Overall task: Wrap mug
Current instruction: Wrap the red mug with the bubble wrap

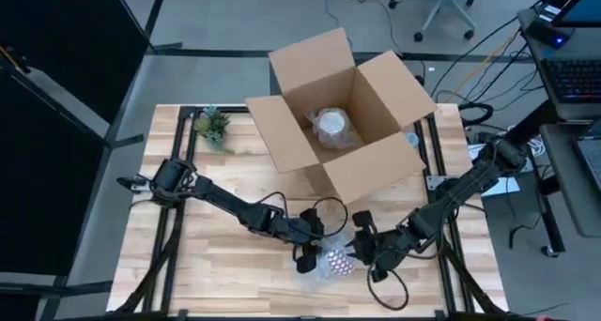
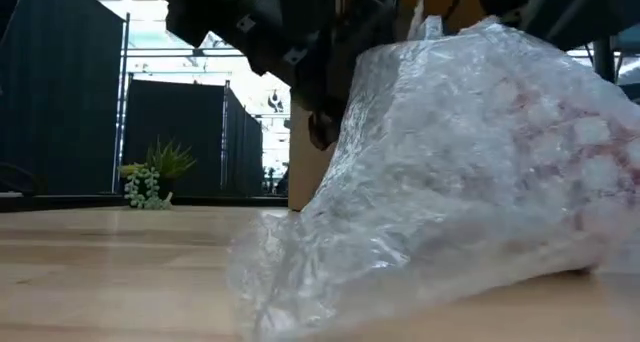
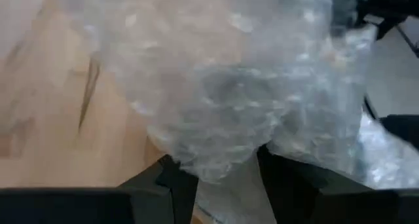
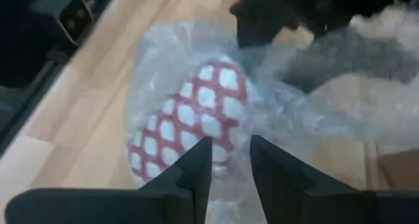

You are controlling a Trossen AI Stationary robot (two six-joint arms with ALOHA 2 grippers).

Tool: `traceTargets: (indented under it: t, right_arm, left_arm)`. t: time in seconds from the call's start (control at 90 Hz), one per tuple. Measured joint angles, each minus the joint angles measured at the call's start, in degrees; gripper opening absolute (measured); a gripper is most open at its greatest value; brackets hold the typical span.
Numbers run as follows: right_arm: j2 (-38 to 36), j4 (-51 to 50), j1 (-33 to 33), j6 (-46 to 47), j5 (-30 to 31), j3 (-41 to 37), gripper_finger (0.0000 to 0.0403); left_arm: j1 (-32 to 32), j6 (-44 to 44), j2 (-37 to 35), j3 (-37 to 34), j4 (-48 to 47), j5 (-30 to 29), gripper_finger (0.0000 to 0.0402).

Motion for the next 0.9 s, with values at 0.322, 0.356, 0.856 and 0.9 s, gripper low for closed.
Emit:
traceTargets:
  t: [0.322, 0.356, 0.856, 0.9]
  right_arm:
    - [-0.1, -2.2, 1.7, 19.0, -8.4, 2.1, 0.0089]
    - [0.7, -1.5, 2.2, 19.9, -8.5, 2.1, 0.0089]
    - [16.8, 0.4, 0.7, 19.7, -4.0, 1.9, 0.0089]
    - [17.9, 2.4, -0.1, 18.5, -3.8, 2.0, 0.0089]
  left_arm:
    - [0.0, 0.3, -0.1, 0.2, 1.0, -0.3, 0.0141]
    - [0.0, 0.3, -0.1, 0.2, 1.0, -0.3, 0.0141]
    - [-0.2, -1.2, -0.4, 0.4, 6.8, 0.9, 0.0141]
    - [-0.4, -1.2, -0.4, 0.7, 6.2, 0.9, 0.0141]
